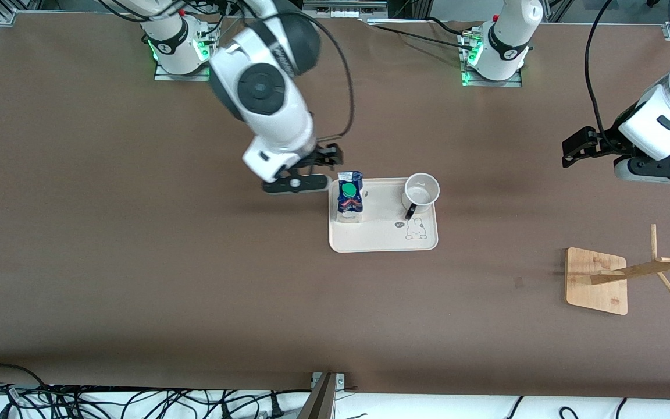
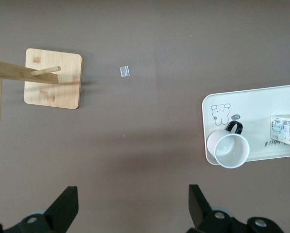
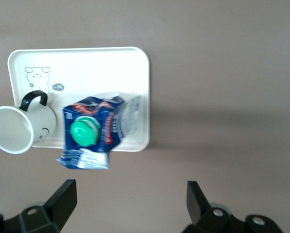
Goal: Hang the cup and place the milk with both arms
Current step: 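Reach the right gripper down to the blue milk carton on the tray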
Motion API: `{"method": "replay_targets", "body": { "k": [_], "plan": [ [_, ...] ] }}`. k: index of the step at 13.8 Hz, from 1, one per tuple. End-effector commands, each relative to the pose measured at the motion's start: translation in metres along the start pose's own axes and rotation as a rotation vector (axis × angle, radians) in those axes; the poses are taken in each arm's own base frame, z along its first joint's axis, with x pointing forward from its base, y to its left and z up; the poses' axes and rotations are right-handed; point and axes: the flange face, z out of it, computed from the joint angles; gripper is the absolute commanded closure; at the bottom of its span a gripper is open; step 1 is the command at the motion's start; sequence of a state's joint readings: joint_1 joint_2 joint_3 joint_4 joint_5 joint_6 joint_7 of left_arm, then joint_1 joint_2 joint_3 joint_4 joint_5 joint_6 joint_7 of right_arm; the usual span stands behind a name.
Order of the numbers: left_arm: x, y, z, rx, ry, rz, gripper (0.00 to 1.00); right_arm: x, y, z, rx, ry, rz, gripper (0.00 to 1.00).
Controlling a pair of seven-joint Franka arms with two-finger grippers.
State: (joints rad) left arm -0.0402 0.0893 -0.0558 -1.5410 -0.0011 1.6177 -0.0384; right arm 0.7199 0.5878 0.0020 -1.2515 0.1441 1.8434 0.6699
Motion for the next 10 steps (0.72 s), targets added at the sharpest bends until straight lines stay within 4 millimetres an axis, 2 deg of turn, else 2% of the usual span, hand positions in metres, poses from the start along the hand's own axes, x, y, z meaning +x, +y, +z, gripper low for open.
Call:
{"method": "replay_targets", "body": {
  "k": [1,4,7,10],
  "plan": [
    [0.003,-0.005,-0.006,0.002,-0.004,-0.002,0.00,-0.008,-0.034,0.028,-0.023,0.054,0.041,0.00],
    [0.004,-0.004,-0.003,0.002,-0.010,-0.002,0.00,-0.012,-0.047,0.043,-0.003,0.077,0.081,0.00],
    [0.004,-0.001,-0.003,0.002,-0.010,0.002,0.00,-0.009,-0.049,0.046,0.013,0.092,0.087,0.00],
    [0.004,0.000,-0.003,0.002,-0.010,0.005,0.00,-0.006,-0.051,0.065,-0.004,0.115,0.075,0.00]
  ]
}}
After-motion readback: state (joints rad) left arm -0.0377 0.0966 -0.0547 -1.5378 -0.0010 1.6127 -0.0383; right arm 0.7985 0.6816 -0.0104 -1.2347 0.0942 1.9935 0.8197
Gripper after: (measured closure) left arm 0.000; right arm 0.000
